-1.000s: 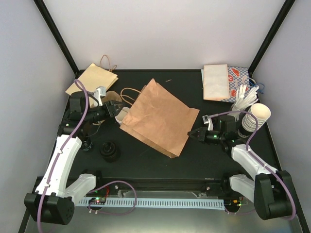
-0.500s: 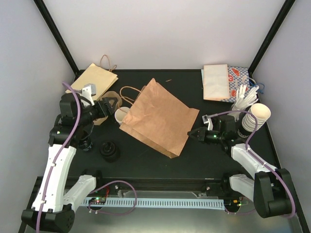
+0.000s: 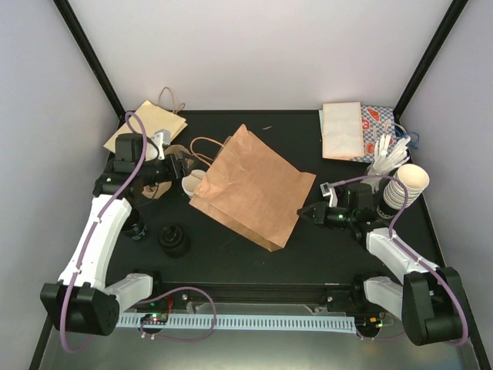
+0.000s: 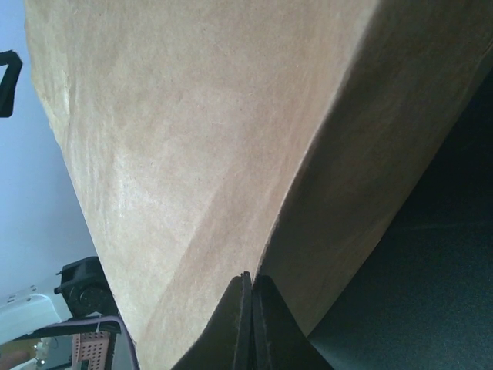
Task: Pack the takeout coffee
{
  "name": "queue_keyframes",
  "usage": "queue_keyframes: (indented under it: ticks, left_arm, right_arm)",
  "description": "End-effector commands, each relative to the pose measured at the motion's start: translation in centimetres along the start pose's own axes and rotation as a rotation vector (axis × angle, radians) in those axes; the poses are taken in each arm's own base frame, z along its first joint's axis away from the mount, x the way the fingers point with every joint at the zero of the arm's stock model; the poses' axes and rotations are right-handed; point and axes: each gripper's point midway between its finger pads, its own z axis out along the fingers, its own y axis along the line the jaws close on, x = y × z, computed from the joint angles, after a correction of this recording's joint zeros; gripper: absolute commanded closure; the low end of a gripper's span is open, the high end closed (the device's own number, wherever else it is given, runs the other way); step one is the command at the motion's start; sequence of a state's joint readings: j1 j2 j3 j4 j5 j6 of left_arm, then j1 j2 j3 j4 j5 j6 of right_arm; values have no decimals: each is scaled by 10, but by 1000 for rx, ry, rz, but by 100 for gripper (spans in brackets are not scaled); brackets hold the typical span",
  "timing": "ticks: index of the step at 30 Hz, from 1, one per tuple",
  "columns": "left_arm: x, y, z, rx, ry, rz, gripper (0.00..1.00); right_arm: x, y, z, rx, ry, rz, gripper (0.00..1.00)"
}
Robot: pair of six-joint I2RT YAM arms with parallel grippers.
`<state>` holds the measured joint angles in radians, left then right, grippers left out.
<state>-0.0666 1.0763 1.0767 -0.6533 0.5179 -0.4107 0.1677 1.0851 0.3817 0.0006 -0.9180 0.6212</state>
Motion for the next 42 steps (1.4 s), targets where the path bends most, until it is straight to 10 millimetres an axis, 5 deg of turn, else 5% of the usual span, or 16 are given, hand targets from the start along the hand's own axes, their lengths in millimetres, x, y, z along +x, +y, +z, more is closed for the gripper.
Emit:
queue_keyframes:
  ticks: [1, 12, 22, 24, 26, 28, 29, 42]
  left_arm:
    - [-16, -4, 12, 33, -5, 18, 26]
    - [-18, 13, 69, 71, 69, -76, 34]
    - [-47, 5, 83, 137, -14, -86, 47]
    - [-51, 3, 87, 151, -14, -97, 53]
    - [-55, 1, 90, 166, -10, -99, 73]
    - [-61, -3, 90, 177, -10, -94, 97]
    - [-63, -5, 88, 176, -12, -87, 98]
    - [-97, -26, 33, 154, -147, -22, 99]
  right_arm:
    - [-8, 3, -1, -2, -20, -48, 99]
    - [-10, 3, 1, -8, -15, -48, 99]
    - [-6, -4, 4, -2, -4, -35, 99]
    - [-4, -6, 5, -4, 1, -29, 99]
    - [-4, -7, 6, -5, 4, -27, 99]
    - [-3, -8, 6, -3, 6, -30, 99]
    - [-3, -9, 6, 0, 6, -30, 99]
    - [-3, -9, -1, 33, -45, -39, 99]
